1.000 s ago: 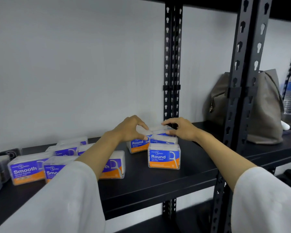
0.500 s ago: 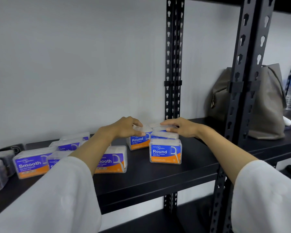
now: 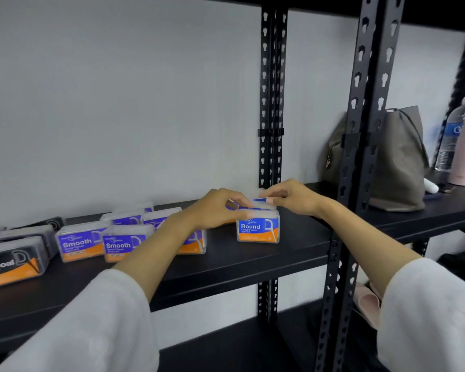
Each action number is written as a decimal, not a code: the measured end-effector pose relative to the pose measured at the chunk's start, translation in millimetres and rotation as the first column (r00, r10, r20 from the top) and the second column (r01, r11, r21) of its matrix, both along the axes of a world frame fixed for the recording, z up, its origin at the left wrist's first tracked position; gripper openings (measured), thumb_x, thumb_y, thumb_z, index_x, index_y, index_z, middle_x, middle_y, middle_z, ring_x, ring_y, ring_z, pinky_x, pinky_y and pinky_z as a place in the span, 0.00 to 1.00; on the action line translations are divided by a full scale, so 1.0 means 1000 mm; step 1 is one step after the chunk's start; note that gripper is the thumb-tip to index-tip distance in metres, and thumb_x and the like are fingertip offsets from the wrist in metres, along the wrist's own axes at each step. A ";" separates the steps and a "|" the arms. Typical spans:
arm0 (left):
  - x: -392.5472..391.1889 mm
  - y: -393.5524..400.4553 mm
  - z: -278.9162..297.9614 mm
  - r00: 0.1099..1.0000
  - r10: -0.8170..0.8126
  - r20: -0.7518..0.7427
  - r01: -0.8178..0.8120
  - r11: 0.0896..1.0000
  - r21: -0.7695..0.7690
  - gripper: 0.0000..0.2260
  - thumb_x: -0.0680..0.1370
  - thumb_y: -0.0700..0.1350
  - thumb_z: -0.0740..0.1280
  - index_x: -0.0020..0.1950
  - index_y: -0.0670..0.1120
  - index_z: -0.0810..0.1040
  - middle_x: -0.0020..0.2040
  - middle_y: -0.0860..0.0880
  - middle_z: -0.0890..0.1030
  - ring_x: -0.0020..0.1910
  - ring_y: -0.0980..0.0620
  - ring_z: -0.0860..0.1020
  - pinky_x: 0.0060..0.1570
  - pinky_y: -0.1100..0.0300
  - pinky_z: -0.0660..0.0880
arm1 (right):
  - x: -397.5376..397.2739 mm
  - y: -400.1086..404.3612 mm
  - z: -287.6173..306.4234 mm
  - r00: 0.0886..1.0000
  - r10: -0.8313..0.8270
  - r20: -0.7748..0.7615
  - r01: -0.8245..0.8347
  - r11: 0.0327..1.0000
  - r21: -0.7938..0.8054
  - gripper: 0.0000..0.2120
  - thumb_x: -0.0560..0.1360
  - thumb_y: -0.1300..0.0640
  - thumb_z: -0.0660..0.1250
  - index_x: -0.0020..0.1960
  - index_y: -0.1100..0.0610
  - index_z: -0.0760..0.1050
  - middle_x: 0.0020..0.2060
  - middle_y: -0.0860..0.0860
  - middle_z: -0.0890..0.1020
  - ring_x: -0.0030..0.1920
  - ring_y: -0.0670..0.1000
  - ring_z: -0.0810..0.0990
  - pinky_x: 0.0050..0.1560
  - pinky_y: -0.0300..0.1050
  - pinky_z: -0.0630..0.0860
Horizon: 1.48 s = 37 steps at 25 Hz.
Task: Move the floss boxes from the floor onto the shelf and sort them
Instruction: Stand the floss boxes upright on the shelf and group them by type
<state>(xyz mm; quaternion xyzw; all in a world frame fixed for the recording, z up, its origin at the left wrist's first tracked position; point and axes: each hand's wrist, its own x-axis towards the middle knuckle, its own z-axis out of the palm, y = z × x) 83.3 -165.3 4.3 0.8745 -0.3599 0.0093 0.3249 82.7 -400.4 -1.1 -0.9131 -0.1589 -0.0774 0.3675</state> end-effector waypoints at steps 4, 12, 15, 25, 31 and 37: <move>-0.008 -0.001 -0.006 0.995 0.009 0.100 -0.019 0.994 0.106 0.15 0.75 0.46 0.72 0.61 0.51 0.77 0.62 0.50 0.77 0.58 0.55 0.75 0.53 0.60 0.77 | -0.008 0.003 -0.005 0.999 -0.034 -0.004 0.033 0.997 -0.065 0.11 0.78 0.59 0.64 0.59 0.55 0.79 0.58 0.52 0.81 0.57 0.47 0.78 0.56 0.43 0.77; -0.004 0.020 0.000 0.961 0.137 0.242 -0.202 0.942 0.268 0.16 0.76 0.47 0.69 0.63 0.51 0.74 0.64 0.47 0.76 0.59 0.51 0.76 0.52 0.56 0.76 | -0.007 -0.009 -0.005 0.987 -0.149 0.057 0.155 0.978 -0.139 0.10 0.78 0.64 0.62 0.55 0.57 0.79 0.61 0.55 0.79 0.63 0.52 0.76 0.62 0.46 0.75; -0.002 0.020 -0.001 0.935 0.190 0.298 -0.278 0.916 0.289 0.17 0.76 0.49 0.69 0.65 0.50 0.73 0.65 0.47 0.76 0.61 0.50 0.75 0.54 0.55 0.75 | -0.011 -0.015 -0.007 0.980 -0.174 0.093 0.187 0.968 -0.165 0.10 0.78 0.63 0.63 0.57 0.56 0.78 0.60 0.53 0.79 0.60 0.50 0.77 0.54 0.41 0.77; 0.008 0.010 -0.005 0.928 0.238 0.287 -0.304 0.929 0.213 0.16 0.75 0.50 0.71 0.61 0.52 0.75 0.62 0.50 0.77 0.59 0.52 0.75 0.52 0.54 0.77 | -0.009 -0.006 -0.021 0.975 -0.175 0.138 0.178 0.984 -0.012 0.14 0.73 0.59 0.71 0.58 0.53 0.77 0.60 0.52 0.76 0.57 0.48 0.75 0.42 0.32 0.75; 0.023 0.008 -0.004 0.932 0.279 0.232 -0.322 0.930 0.175 0.14 0.74 0.49 0.72 0.59 0.52 0.76 0.61 0.51 0.78 0.58 0.52 0.76 0.50 0.56 0.77 | 0.001 -0.001 -0.025 0.979 -0.157 0.132 0.154 0.987 0.040 0.12 0.73 0.60 0.71 0.56 0.53 0.78 0.59 0.50 0.76 0.56 0.48 0.75 0.38 0.30 0.75; 0.043 0.017 0.003 0.974 0.207 0.090 -0.217 0.968 0.124 0.16 0.73 0.50 0.73 0.59 0.54 0.76 0.64 0.51 0.76 0.63 0.54 0.72 0.51 0.62 0.72 | 0.014 0.000 -0.013 0.986 -0.100 0.132 0.095 0.995 0.043 0.17 0.69 0.55 0.76 0.56 0.49 0.77 0.59 0.47 0.78 0.61 0.46 0.74 0.55 0.38 0.73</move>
